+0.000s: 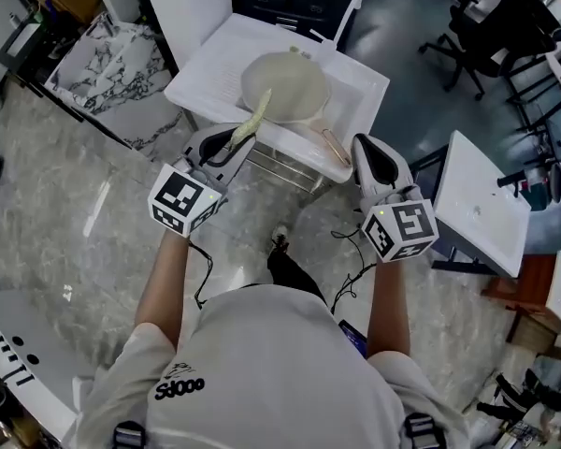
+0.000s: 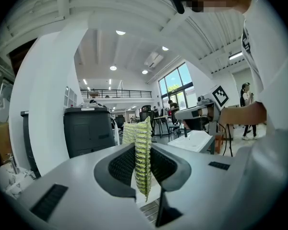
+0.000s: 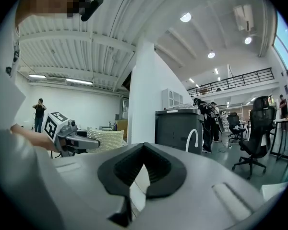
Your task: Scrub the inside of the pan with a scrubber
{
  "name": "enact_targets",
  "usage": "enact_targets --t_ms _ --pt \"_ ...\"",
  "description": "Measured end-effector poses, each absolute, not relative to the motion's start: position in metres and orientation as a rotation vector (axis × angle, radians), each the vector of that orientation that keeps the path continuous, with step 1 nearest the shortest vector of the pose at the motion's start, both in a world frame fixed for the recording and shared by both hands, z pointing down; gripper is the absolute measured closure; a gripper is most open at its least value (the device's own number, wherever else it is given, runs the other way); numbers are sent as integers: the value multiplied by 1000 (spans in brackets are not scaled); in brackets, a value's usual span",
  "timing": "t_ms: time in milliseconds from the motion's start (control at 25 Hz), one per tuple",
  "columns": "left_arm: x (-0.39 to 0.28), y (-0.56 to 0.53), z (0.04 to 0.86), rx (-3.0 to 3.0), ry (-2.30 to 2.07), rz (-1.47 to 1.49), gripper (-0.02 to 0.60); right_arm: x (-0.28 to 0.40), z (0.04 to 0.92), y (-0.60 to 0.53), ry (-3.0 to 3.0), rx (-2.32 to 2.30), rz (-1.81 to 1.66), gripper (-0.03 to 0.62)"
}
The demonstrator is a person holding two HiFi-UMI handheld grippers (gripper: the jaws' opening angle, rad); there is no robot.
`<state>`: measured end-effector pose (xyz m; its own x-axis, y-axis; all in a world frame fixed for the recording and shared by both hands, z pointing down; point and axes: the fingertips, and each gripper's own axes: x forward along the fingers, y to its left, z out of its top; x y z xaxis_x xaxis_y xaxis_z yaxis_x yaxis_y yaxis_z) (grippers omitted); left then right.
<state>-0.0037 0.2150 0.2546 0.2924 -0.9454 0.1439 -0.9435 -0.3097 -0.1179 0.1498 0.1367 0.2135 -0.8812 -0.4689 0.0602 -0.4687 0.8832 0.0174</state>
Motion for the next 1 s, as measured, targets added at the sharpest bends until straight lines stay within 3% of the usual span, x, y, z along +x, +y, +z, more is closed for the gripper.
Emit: enact_targets --t_ms 1000 --pt "-38 65 280 -2528 1889 -413 511 110 235 5 -2988 653 134 586"
